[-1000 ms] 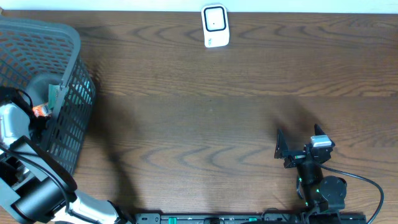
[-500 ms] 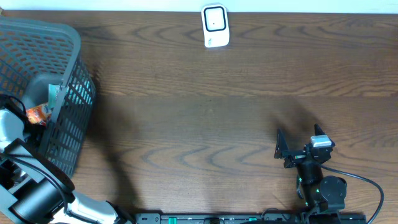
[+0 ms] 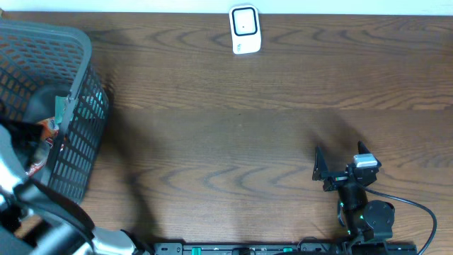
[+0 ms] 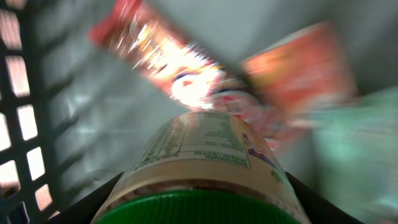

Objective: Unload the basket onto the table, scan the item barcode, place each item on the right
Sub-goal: 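Grasp the green-lidded jar in the basket with the left gripper, then carry the jar to the scanner and hold it under it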

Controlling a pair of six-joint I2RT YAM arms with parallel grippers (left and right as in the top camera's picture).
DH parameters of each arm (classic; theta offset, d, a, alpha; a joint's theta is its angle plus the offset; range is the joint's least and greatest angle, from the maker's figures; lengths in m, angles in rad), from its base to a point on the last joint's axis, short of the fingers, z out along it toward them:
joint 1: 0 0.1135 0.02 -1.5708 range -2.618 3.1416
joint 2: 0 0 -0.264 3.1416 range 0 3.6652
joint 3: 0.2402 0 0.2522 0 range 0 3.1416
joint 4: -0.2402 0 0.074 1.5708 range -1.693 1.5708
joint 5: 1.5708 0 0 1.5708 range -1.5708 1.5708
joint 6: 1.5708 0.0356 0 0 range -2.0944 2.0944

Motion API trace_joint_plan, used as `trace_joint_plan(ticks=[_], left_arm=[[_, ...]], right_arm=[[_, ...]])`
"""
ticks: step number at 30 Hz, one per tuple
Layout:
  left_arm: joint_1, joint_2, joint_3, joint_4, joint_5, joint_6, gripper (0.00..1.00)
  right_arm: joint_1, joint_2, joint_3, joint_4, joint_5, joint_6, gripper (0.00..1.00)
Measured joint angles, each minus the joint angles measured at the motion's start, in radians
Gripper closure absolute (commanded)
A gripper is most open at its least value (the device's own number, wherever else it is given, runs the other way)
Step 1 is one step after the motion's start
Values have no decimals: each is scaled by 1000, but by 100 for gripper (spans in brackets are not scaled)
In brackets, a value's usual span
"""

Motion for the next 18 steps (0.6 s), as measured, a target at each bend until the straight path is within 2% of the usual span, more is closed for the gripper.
trace_joint_plan(ticks=[5,12,18], left_arm=[[1,-183,145,5,137,3,32],[-13,-425,195,155,448,-88,32],[-179,-464,197,178,578,-161,32]], right_arm=[[0,0,0,0,0,0,1],[0,0,0,0,0,0,1],[0,0,0,0,0,0,1]])
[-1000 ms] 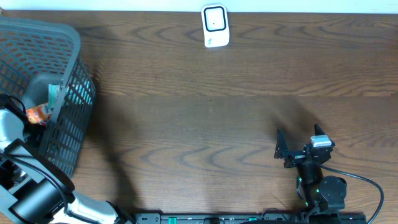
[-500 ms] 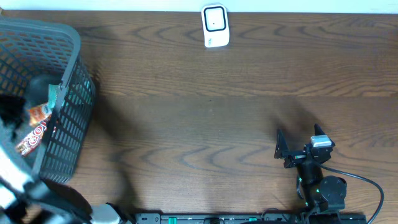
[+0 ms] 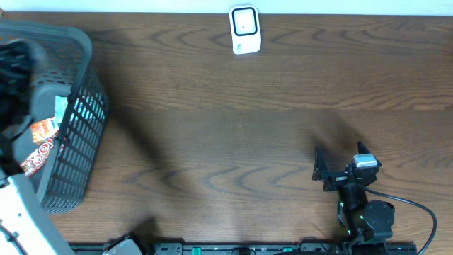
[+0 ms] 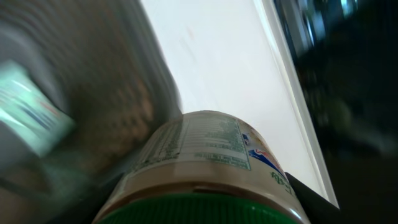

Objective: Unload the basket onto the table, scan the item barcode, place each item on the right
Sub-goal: 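Carry the jar to the scanner and hold it under it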

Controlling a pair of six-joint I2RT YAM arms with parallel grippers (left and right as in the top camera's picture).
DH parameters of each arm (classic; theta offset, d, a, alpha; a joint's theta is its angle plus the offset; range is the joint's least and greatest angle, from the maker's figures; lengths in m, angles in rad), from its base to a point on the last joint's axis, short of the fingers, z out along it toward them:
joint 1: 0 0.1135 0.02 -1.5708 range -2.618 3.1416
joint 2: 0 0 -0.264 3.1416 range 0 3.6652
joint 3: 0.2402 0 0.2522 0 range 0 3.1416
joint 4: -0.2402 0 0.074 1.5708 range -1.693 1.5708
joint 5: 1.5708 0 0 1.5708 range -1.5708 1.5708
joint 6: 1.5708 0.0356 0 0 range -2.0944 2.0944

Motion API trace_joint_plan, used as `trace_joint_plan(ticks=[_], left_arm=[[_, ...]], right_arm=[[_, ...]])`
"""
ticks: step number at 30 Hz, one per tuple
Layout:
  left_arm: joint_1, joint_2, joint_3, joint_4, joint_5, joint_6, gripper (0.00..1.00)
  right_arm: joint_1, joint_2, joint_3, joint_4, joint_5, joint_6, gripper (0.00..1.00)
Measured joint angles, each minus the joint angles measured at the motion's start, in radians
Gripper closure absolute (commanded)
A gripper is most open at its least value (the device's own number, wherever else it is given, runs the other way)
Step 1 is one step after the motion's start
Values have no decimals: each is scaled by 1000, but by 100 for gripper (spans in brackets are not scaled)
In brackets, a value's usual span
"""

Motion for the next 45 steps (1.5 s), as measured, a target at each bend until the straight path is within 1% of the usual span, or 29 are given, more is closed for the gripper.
trace_joint_plan(ticks=[4,5,6,7,8,9,11,15,19,22,27,32,37,42,43,44,45], left_arm=[[-204,53,-1,-1,19,-17,32],[-277,79,-1,-2,8,-16,32],[-311,94,-2,-4,5,-16,32],[-376,124,-3,-10,-5,-14,32],[-403,140,-5,-16,-10,-13,32],[-473,181,-5,-31,-34,-6,32],[-563,244,-5,-39,-63,14,32],[-727,390,-6,-48,-107,85,32],[-850,527,-6,-61,-174,213,32],[-919,607,-7,-97,-262,304,32],[-1017,736,-8,-126,-463,456,32],[-1079,846,-10,-111,-538,573,32],[-1100,912,-10,-72,-554,608,32],[-1098,912,-11,-42,-541,581,32],[-1097,912,-11,-33,-529,573,27],[-1096,912,-11,-29,-522,562,18],[-1096,912,-11,-27,-516,550,2]], right_arm=[[0,0,0,0,0,0,1],[0,0,0,0,1,0,1],[0,0,0,0,0,0,1],[0,0,0,0,1,0,1],[0,0,0,0,0,0,1],[0,0,0,0,0,0,1],[0,0,0,-1,0,0,1],[0,0,0,0,0,0,1],[0,0,0,0,1,0,1],[0,0,0,0,0,0,1],[0,0,0,0,0,0,1],[0,0,0,0,0,0,1],[0,0,0,0,0,0,1],[0,0,0,0,0,0,1],[0,0,0,0,0,0,1],[0,0,0,0,0,0,1],[0,0,0,0,0,0,1]])
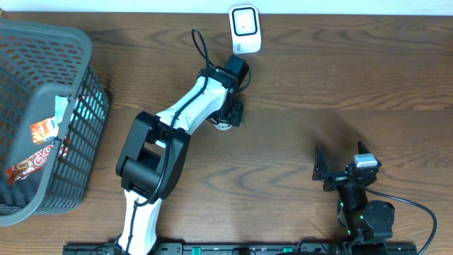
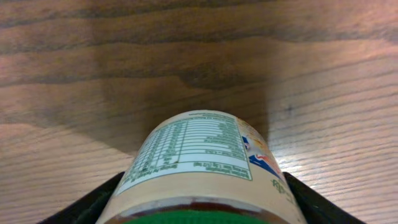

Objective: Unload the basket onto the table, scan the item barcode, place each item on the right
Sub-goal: 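Carry the jar to the scanner and hold it under it, then set the jar on the table center and release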

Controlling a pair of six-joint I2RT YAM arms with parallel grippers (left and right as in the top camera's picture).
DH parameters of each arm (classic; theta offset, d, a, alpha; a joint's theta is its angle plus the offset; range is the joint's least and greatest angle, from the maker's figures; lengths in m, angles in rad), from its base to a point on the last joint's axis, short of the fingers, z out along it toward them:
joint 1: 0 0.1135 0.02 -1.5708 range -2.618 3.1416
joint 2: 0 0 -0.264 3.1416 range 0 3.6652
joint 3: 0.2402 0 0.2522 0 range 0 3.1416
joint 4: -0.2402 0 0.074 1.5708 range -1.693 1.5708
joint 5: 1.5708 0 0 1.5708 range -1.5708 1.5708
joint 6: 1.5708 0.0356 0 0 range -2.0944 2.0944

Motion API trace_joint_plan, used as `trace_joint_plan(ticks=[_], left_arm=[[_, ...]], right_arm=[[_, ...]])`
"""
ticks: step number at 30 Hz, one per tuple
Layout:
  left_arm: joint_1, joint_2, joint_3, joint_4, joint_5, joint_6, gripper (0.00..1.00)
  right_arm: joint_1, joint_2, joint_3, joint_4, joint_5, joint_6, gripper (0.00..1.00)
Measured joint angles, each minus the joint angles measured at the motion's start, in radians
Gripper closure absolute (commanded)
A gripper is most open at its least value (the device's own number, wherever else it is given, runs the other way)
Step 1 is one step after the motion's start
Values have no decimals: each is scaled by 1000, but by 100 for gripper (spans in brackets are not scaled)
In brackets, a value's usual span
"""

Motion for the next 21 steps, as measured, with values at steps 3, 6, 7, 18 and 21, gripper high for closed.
trace_joint_plan(ticks=[3,6,7,18,21], left_arm=[[0,0,0,-11,21,-21,2],[0,-1,0,-33,31,-24,2],[0,-3,0,-43,34,-24,2],[11,-484,159,-67,42,28,2],[59,-681,254,-57,-42,37,2]], right_arm=[[0,0,0,0,0,0,1],[0,0,0,0,0,0,1],[0,0,0,0,0,0,1],[0,0,0,0,0,0,1],[0,0,0,0,0,0,1]])
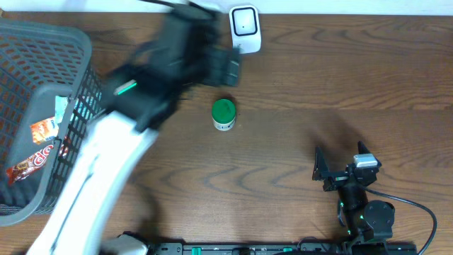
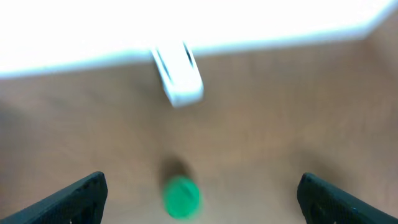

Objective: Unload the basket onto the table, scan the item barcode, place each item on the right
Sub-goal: 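Set the jar on the table center and release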

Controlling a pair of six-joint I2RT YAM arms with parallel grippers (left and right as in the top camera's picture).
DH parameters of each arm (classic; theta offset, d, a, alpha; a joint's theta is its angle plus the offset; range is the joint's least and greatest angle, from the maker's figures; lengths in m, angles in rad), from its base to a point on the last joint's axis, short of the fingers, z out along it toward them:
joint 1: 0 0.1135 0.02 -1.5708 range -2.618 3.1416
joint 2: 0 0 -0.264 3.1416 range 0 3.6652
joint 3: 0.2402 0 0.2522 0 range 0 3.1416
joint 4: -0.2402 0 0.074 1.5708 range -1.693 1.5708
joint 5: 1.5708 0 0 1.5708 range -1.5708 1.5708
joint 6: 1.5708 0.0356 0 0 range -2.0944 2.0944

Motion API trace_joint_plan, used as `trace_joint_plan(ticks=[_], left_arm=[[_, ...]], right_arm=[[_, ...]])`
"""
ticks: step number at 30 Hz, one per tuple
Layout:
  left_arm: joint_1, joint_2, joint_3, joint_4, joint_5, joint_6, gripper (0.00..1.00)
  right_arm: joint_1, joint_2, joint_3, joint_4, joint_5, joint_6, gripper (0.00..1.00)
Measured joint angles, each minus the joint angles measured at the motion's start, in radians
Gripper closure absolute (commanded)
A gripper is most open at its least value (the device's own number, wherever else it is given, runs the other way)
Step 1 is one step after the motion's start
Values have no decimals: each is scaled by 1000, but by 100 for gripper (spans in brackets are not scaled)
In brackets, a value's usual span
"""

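A jar with a green lid (image 1: pixel 224 113) stands upright on the wooden table (image 1: pixel 297 78), a little in front of the white barcode scanner (image 1: pixel 245 30) at the back edge. My left arm is blurred with motion. Its gripper (image 1: pixel 226 67) is between the jar and the scanner in the overhead view. In the left wrist view the left gripper (image 2: pixel 202 190) is open, with its fingers (image 2: pixel 81 198) wide apart. The green lid (image 2: pixel 181 196) lies far below them and the scanner (image 2: pixel 178 78) beyond. My right gripper (image 1: pixel 322 170) rests at the front right.
A grey mesh basket (image 1: pixel 81 49) stands at the left edge with snack packets (image 1: pixel 41 142) inside. The right arm's base and cable (image 1: pixel 368 216) sit at the table's front right.
My left gripper was shut on the jar, low over the table in front of the scanner. Now the jar stands alone on the table and the gripper is open and higher above it.
My left gripper first held the jar inside the basket among the snack packets. Then it held the jar up at the basket's far side. Later the jar was over the table near the scanner. Now it stands there, let go.
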Motion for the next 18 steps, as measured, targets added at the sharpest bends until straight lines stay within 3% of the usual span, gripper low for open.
trace_joint_plan(ticks=[3,6,9,13,18], left_arm=[[119,-157,31,-28,-151,-17,2],[362,-254,38,-158,-324,-127,2],[625,-253,26,-290,-393,-268,2],[909,-170,-30,-321,-353,-344,1],[1061,18,-126,-261,-252,-308,1]], right_arm=[[0,0,0,0,0,0,1],[0,0,0,0,0,0,1],[0,0,0,0,0,0,1],[0,0,0,0,0,0,1],[0,0,0,0,0,0,1]])
